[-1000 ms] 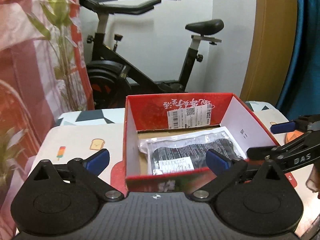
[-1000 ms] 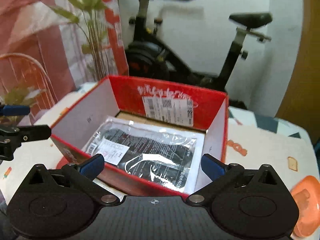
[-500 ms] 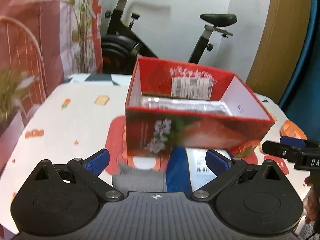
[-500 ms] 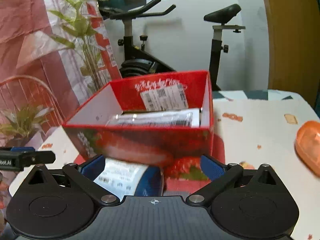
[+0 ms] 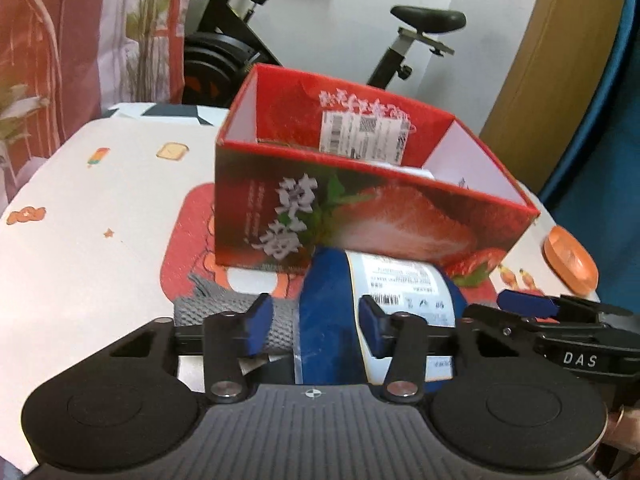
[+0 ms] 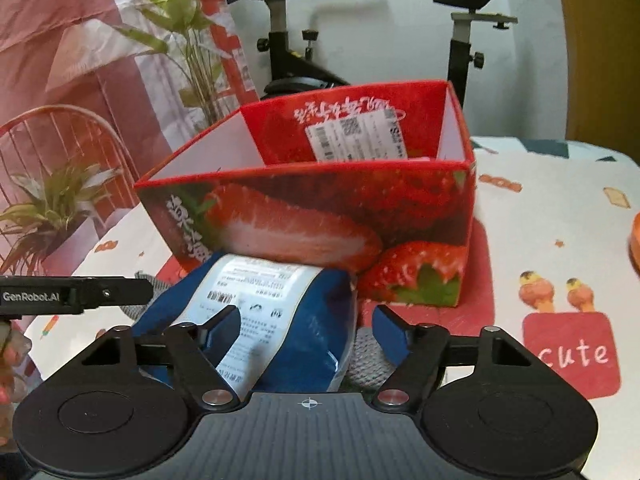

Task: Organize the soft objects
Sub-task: 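Close both grippers on the blue printed package, then lift the blue package with both grippers and carry it over the red box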

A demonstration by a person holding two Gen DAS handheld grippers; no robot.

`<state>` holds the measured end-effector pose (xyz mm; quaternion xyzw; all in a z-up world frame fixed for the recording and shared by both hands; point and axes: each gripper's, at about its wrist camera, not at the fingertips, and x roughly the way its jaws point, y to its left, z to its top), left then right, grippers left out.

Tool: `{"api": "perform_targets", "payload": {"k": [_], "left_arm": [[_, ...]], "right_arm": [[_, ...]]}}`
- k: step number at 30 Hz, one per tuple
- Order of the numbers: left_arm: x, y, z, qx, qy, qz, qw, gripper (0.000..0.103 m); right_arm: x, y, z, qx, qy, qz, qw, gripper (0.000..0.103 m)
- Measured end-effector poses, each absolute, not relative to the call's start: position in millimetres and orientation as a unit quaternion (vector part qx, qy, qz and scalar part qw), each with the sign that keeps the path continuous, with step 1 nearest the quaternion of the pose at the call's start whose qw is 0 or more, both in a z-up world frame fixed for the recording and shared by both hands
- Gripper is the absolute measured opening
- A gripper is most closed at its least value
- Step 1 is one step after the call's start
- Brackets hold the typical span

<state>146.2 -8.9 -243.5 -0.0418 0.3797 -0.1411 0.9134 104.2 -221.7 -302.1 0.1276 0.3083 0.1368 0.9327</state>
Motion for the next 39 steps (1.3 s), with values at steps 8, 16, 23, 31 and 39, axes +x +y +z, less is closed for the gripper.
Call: {"api": "perform_targets", "payload": {"k": [8,16,23,31,39], "left_arm": [[150.0,-10.7,-258.6,-0.046,0.398,-0.155,0.903,0.048],[154.0,-11.5,-267.9,-0.049,0.414,-0.155,0.896,0.046],[160.5,-15.1,-264.3,-0.037,0.408,-0.154,0.899,0.045],[165.4,-25.5,-267.9,-0.009,0.404,-0.159,0.901,0.041],[157.7,-24.8,-258.6,-0.011,0.392,-0.155,0.907,0.039]], "right_arm": [[111.5,-212.6,-318.0,0.117,0.332,0.140,0.926,0.055],[115.6,-212.6,-326.4,0.116,0.342,0.149,0.920,0.051],[117.8,-214.4,-328.4,0.120,0.343,0.153,0.919,0.051],[119.8,-217.2,-330.5,0.128,0.347,0.156,0.916,0.051],[106.8,-199.2,-312.7,0.045,0.302,0.162,0.939,0.037]]}}
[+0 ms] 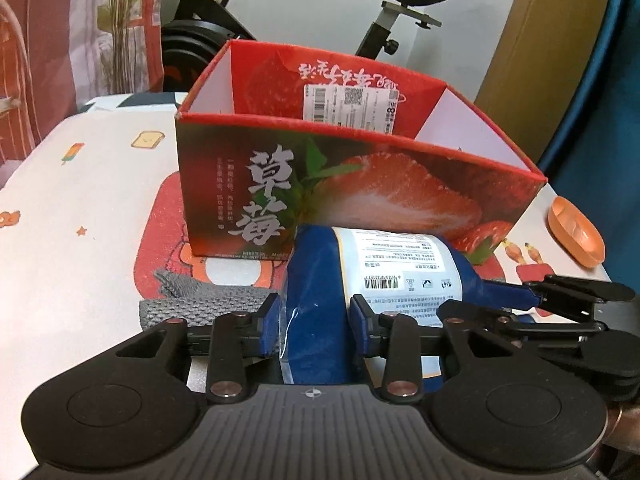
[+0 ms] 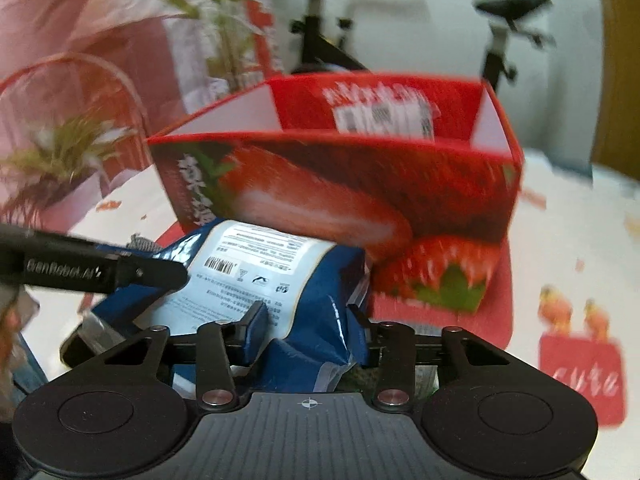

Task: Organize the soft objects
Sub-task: 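Lift the blue package with both grippers and carry it over the red box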

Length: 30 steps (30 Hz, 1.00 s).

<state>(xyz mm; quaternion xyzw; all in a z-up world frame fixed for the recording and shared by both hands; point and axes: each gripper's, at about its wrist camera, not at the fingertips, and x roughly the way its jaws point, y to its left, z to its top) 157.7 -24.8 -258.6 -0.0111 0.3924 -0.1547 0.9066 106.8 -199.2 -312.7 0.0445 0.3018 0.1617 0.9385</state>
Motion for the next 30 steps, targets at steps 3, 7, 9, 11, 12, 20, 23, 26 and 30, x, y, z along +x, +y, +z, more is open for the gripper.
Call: {"api": "perform_targets", "payload": {"k": [3,7,9,11,12,20,23,26,30], "left_arm": [[153.7,-24.6,-252.1,-0.020,0.381,-0.159,0.910,0.039],[148.9,-26.6,-247.5,-0.023,0.374,-0.170,0.912,0.039],[148.4,-26.7,-249.5,-0.025,0.378,-0.169,0.910,0.039],[147.2,-24.0,-250.8,-0.033,0.382,-0.168,0.908,0.037],[145.8,-22.4,-249.9,-0.038,0.380,-0.169,0.909,0.036],[135.0,-21.9,-233.5,-0.033,0.348,-0.181,0.919,0.027],[131.4,-20.2,-227.0,-0.038,0.335,-0.185,0.923,0.026],[127.2,-18.7,-217.1,-0.042,0.316,-0.191,0.929,0.026],[124.1,-14.4,-204.6,-0.044,0.292,-0.199,0.934,0.026]], "right_arm": [[104.3,-198.6,-306.9,0.043,0.295,0.165,0.940,0.035],[101.8,-201.3,-302.1,0.045,0.289,0.164,0.942,0.032],[99.7,-201.2,-299.8,0.040,0.286,0.164,0.943,0.031],[97.7,-200.5,-298.7,0.038,0.283,0.163,0.944,0.029],[96.8,-200.8,-297.5,0.038,0.282,0.163,0.945,0.029],[86.9,-204.3,-278.2,0.033,0.251,0.162,0.954,0.025],[81.8,-207.1,-268.0,0.033,0.237,0.164,0.957,0.025],[77.1,-207.7,-256.9,0.028,0.221,0.165,0.961,0.024],[76.1,-210.5,-242.2,0.038,0.210,0.170,0.962,0.024]]}}
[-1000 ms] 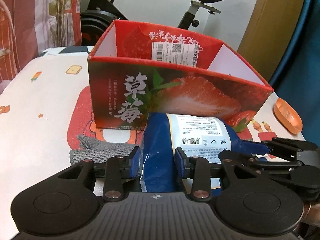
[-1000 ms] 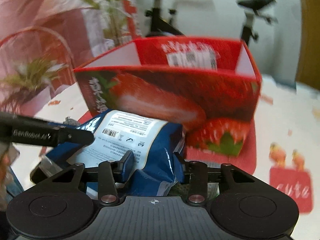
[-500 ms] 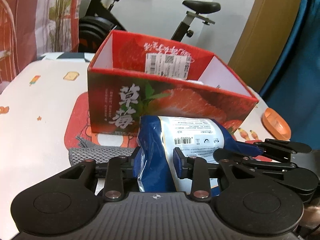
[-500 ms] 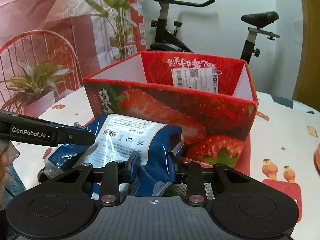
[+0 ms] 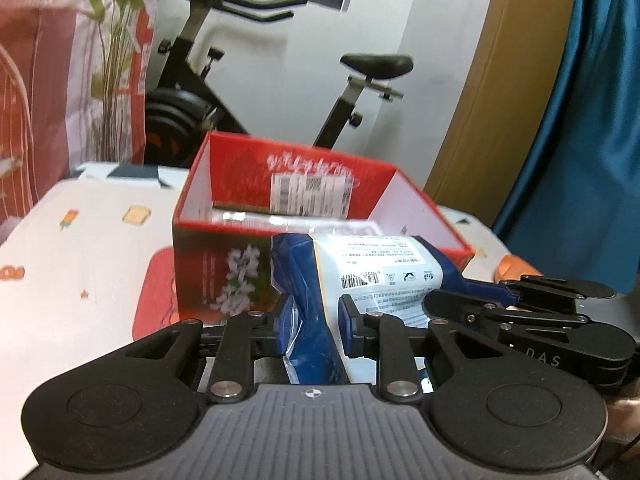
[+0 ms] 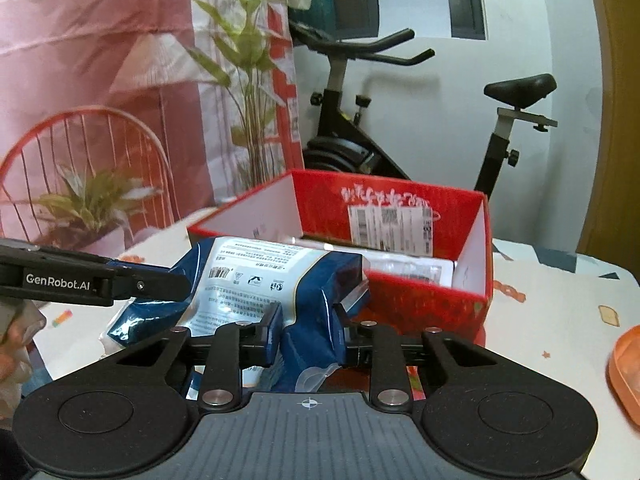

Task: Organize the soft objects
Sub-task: 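Lift the blue package with both grippers and carry it over the red box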

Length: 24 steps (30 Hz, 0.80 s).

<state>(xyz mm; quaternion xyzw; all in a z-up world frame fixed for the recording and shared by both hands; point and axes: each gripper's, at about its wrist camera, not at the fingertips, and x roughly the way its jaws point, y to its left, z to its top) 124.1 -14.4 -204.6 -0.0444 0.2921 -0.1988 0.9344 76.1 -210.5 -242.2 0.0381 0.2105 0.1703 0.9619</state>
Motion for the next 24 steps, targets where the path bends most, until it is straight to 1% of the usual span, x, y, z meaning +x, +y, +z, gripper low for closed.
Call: {"api": "perform_targets", "payload": {"k": [14,21,24], "left_arm": [[150.5,-13.8,-159.2,-0.046,0.241,-0.209,0.947,0.026],[182.1,-16.6,-134.8,-0.049,0.219,-0.208,0.952,0.026],[200.6,-23.2,-126.9,-0.038,0.213,-0.201,0.955,0.026]], "right_arm": [[99.9,-212.3,-179.3,0.012,0.170,0.189,0.967,0.023],[139.0,-214.3,-145.6,-0.012,0.162,0.194,0.967,0.023],[165.0,-217.5,-138.1,0.000,0.171,0.194,0.966,0.023]]}}
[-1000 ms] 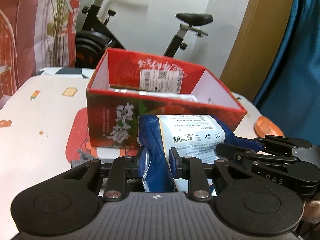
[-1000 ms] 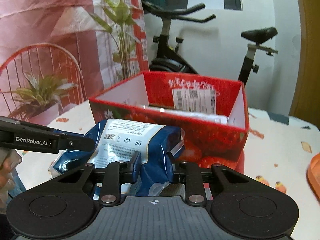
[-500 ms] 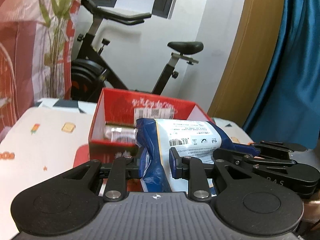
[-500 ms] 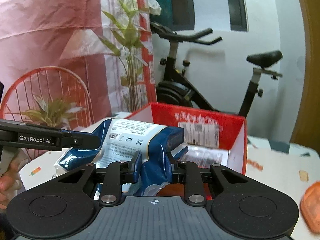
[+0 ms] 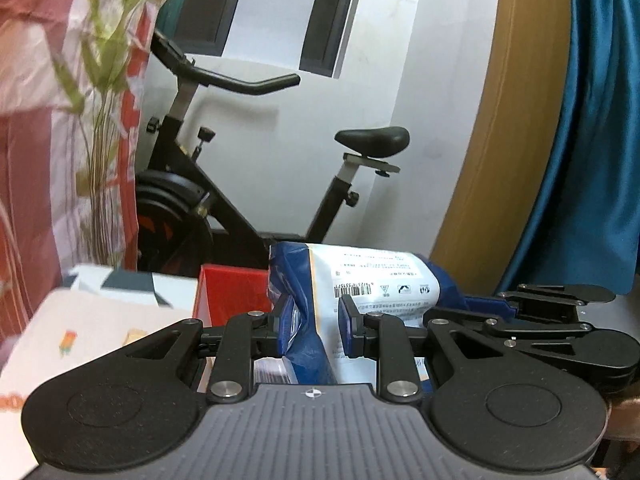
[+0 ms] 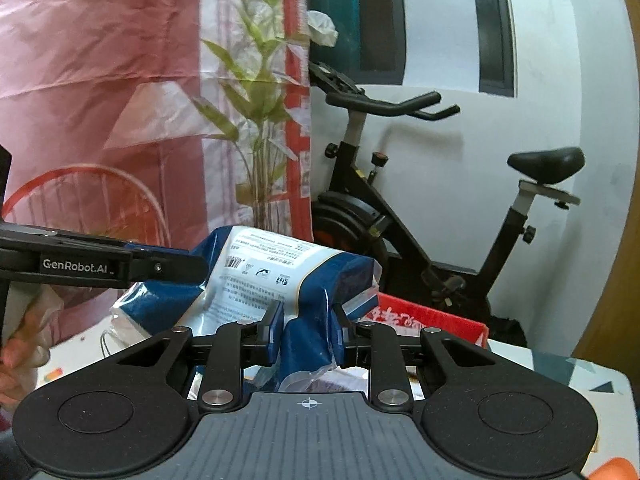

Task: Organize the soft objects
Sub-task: 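Lift the blue package with both grippers and carry it over the red box, then lower the blue package into the red box and open both grippers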

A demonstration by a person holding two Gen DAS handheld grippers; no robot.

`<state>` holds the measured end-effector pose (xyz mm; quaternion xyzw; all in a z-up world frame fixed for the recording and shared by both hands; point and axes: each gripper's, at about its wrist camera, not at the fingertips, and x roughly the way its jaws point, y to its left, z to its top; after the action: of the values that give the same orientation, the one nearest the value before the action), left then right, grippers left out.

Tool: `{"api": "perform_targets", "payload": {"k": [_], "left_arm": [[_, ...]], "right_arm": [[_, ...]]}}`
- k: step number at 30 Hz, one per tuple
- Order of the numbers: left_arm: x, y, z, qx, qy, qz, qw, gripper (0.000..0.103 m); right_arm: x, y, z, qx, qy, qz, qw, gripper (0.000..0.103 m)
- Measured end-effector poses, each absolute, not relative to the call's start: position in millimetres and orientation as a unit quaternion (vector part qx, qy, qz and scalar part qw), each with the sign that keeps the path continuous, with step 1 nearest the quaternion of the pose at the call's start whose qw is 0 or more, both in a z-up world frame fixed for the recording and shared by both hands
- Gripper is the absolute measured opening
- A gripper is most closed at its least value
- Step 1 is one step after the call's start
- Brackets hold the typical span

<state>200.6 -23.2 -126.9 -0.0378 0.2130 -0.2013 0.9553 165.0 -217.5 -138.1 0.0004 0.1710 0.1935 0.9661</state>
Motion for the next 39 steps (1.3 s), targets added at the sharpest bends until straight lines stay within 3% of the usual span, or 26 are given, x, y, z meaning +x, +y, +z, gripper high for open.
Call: {"api": "perform_targets", "payload": {"k": [7,19,29,39], "left_arm": [[265.9,-37.3,-143.1,-0.048,0.256,-0.197,0.945,0.026],[362.2,-71.9,-201.3,-0.038,0.369,-0.205,0.906,0.026],[372.0,-77.1,-218.2,-0.003,0.411,-0.207,0.888,0.026],[367.1,-80.7,-214.0,-0.007,0.406,-0.220,0.887,0.026]], "right_arm": [[236.5,-219.8,-146.4,0.012,0.205,0.168,0.964,0.020],[334.5,-238.5,-215.9,0.026,0.325,0.108,0.939,0.018],[367.0,-229.5,-254.7,0.032,0.462,0.091,0.882,0.017],[378.3,-228.8,-272.7,0.039,0.506,0.063,0.859,0.014]]}}
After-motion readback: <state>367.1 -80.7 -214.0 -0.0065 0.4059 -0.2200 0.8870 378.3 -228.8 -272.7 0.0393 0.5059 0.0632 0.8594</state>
